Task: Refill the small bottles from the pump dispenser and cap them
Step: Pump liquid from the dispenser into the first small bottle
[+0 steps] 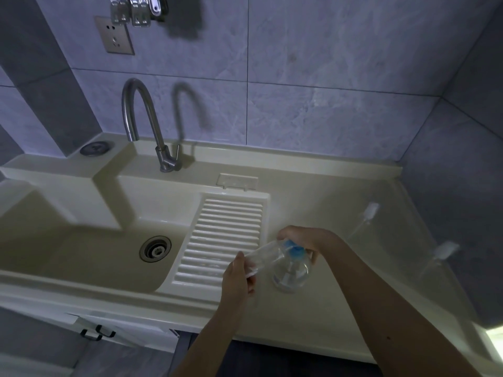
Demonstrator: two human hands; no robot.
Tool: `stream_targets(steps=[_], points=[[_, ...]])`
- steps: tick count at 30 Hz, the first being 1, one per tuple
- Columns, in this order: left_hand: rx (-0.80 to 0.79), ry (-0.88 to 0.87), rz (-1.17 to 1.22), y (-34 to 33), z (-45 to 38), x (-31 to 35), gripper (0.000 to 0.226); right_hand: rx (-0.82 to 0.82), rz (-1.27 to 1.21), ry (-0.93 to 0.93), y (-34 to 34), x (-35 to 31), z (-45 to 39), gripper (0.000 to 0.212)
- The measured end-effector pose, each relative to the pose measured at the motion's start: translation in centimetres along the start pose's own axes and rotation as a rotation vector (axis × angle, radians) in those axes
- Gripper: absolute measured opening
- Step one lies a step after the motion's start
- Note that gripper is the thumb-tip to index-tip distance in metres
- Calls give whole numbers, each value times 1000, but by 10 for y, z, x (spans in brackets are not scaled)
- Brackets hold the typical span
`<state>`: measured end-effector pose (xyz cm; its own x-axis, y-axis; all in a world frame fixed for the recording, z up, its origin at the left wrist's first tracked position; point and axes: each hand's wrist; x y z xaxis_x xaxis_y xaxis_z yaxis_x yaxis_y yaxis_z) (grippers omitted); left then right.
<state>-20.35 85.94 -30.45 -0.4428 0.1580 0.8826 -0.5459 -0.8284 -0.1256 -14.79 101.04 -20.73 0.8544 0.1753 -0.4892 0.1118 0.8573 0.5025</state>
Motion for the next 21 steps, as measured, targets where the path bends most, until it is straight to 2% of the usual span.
stream_targets(steps=[3, 6, 10, 12, 15, 19, 21], points=[[-5, 12, 17, 1, 0, 0, 40, -55, 13, -69, -3, 1, 0, 63], [-3, 10, 30, 1, 0, -1, 40, 20, 5, 6, -6, -2, 2, 45], [22, 16, 26, 1, -1, -2, 41, 160, 195, 138, -6, -3, 11, 25], [18, 4, 21, 3, -1, -2, 41, 157, 295, 144, -7, -1, 3, 32], [6, -2, 13, 4, 0, -3, 41, 159, 257, 102, -8, -2, 2, 37], [-9, 40, 66, 4, 0, -4, 38, 147, 178, 102, -5, -5, 7, 14], [-17, 63, 91, 2, -1, -3, 40, 47, 160, 80, -2, -2, 2, 10]])
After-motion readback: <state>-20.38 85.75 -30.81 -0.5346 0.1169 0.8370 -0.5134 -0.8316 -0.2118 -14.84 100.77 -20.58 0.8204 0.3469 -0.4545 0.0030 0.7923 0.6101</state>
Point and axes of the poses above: each hand's wrist, its own z-axis away from the middle knuckle, its own y-axis out of the back of the hand, x = y × z, and after that the axes turned 3 degrees about y, right-handed
